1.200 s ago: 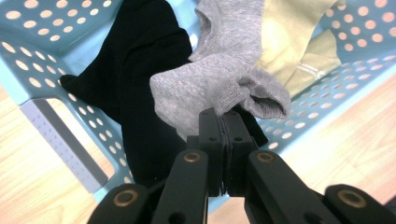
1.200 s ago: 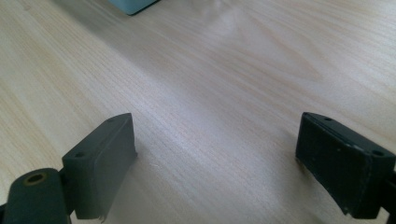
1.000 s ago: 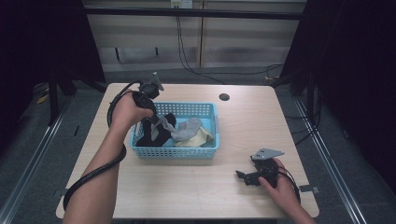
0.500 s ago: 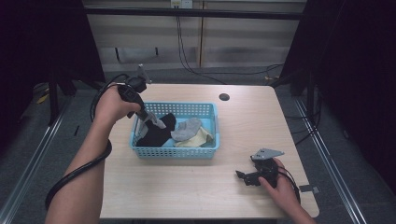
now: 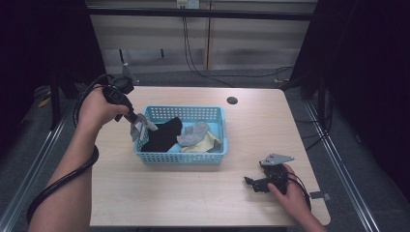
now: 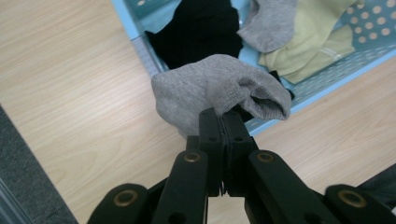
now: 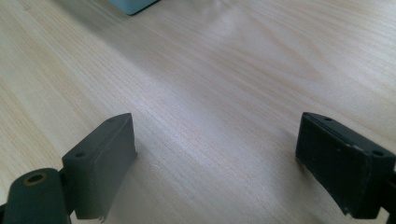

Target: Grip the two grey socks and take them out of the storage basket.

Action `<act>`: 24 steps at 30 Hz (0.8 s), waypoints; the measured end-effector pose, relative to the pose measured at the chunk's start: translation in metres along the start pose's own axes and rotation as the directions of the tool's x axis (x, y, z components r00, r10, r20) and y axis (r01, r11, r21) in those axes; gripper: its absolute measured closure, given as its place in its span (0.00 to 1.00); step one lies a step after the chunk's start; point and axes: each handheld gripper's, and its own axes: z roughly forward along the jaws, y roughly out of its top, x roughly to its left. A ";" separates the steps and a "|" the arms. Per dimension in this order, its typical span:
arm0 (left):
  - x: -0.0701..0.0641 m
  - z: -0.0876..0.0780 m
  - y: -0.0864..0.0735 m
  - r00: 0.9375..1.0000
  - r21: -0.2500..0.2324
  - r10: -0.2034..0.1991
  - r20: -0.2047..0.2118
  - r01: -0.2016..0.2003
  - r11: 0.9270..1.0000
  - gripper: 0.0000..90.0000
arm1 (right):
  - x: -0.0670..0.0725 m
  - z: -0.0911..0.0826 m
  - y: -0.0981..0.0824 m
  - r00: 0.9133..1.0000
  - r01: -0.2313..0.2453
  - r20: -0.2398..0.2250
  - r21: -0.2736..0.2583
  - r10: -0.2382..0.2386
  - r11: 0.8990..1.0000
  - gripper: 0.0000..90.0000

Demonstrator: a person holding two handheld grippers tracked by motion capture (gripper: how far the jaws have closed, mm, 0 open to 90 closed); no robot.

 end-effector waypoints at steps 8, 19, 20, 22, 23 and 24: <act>0.020 0.002 -0.024 0.998 -0.006 -0.060 -0.010 0.060 0.998 0.98 | 0.000 0.000 0.000 1.000 0.000 0.000 0.000 0.000 1.000 0.13; 0.041 0.012 -0.050 0.993 0.002 -0.111 -0.035 0.111 0.994 0.98 | 0.000 0.000 0.000 1.000 0.002 0.001 -0.001 -0.002 1.000 0.13; 0.043 0.015 -0.053 0.993 0.003 -0.114 -0.034 0.115 0.993 0.98 | 0.000 0.000 0.000 1.000 0.002 0.001 -0.001 -0.002 1.000 0.13; 0.048 0.019 -0.058 0.992 0.010 -0.123 -0.031 0.123 0.992 0.98 | 0.000 0.000 0.000 1.000 0.001 0.000 -0.001 -0.001 1.000 0.13; 0.050 0.022 -0.061 0.990 0.012 -0.136 -0.031 0.136 0.991 0.98 | 0.000 0.000 0.000 1.000 0.003 0.001 -0.001 -0.003 1.000 0.13; 0.052 0.023 -0.063 0.990 0.011 -0.141 -0.030 0.141 0.990 0.98 | 0.000 0.000 0.000 1.000 0.002 0.001 -0.001 -0.002 1.000 0.13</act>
